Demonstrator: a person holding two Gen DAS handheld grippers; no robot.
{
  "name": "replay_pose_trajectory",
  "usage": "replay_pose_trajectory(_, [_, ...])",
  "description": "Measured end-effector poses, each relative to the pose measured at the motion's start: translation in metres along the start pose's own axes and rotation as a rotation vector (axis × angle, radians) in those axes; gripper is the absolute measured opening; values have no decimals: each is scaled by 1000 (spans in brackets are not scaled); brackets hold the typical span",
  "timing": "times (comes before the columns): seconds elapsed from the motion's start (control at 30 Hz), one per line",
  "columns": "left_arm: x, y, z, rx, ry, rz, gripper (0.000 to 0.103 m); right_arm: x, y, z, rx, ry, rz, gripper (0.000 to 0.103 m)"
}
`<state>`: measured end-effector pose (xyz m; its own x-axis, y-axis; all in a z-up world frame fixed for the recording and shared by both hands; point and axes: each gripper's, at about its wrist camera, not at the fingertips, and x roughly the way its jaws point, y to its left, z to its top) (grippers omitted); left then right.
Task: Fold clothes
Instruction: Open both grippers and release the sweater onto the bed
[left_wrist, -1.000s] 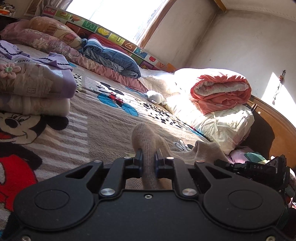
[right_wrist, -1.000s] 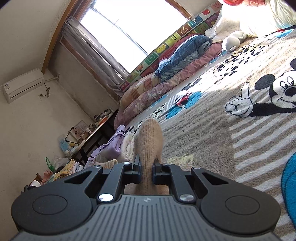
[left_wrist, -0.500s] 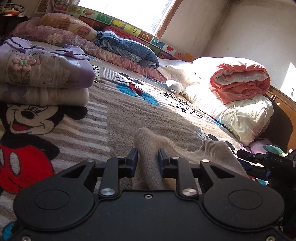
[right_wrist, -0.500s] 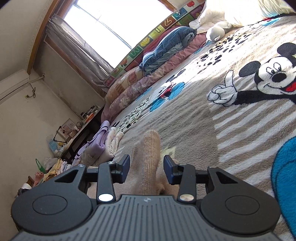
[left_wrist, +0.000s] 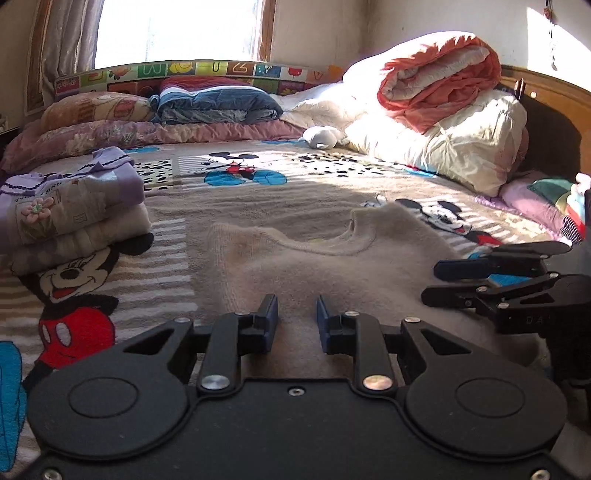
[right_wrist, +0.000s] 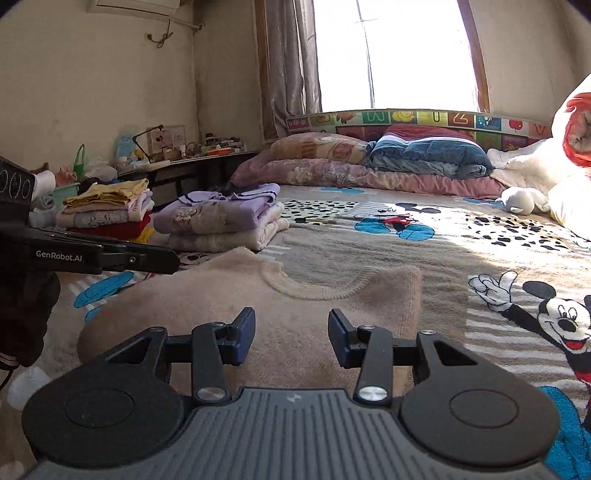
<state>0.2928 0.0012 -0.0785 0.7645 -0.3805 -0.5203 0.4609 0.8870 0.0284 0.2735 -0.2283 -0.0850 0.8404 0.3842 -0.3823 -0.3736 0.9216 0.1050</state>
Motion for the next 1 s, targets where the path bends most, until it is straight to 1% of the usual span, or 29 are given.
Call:
replay_pose_trajectory(0.03, [11,-4,-7,70,27,45,24,8,3,-4,-9,40,-25,48])
replay_pose_trajectory(0.13, [7,5,-1,35,13,16,24,20,-2,-12,29,82,-16,48])
replay_pose_trajectory(0.2, [-8,10,2,21,-61,-6,24,13,4,-7,-23,60,-26,48])
replay_pose_trajectory(0.27, [-15,14,5,-7,-103,-56,24,6,4,-2,-32,19,-18,48])
replay_pose_trajectory(0.3, [-12,14,5,-10,-99,-67,25,4,0,-1,-7,4,-13,48])
replay_pose_trajectory(0.33, [-3,12,3,-1,-50,-66,29,6,-5,-1,21,7,-4,49])
replay_pose_trajectory(0.37, [11,7,-3,41,24,-54,29,15,-12,-3,44,70,-12,49])
replay_pose_trajectory(0.4, [11,7,-4,41,19,-60,29,24,-18,-6,67,130,-19,49])
replay_pose_trajectory(0.43, [11,8,-3,40,14,-67,30,21,-22,-5,91,118,-7,49])
replay_pose_trajectory(0.47, [7,11,3,36,4,-77,30,18,-25,-5,114,106,5,48])
replay_pose_trajectory(0.5, [2,13,10,51,-37,-79,30,14,-25,-1,98,75,17,48])
replay_pose_trajectory(0.53, [1,16,16,59,-64,-84,30,11,-25,3,80,45,29,48])
replay_pose_trajectory(0.6, [8,23,27,51,-91,-86,30,15,-23,18,-40,2,13,48])
replay_pose_trajectory(0.63, [15,29,30,35,-114,-87,30,22,-31,18,-30,7,16,48])
replay_pose_trajectory(0.7, [29,37,30,-20,-111,-131,30,36,-45,18,-9,17,22,49])
replay_pose_trajectory(0.77, [46,34,20,2,-39,-136,31,49,-60,18,11,28,28,49])
replay_pose_trajectory(0.8, [52,29,14,47,-8,-117,31,56,-68,18,22,33,31,49])
replay_pose_trajectory(0.83, [52,31,13,33,-5,-117,32,63,-75,17,35,39,35,49])
replay_pose_trajectory(0.87, [52,33,11,20,-3,-118,36,70,-87,12,111,65,66,49])
replay_pose_trajectory(0.9, [52,34,10,7,0,-118,38,77,-99,7,186,90,96,49])
replay_pose_trajectory(0.97, [53,36,8,-9,-2,-121,39,81,-108,2,258,103,136,49])
replay_pose_trajectory(1.0, [52,36,7,-11,-5,-118,39,81,-110,1,273,107,144,49])
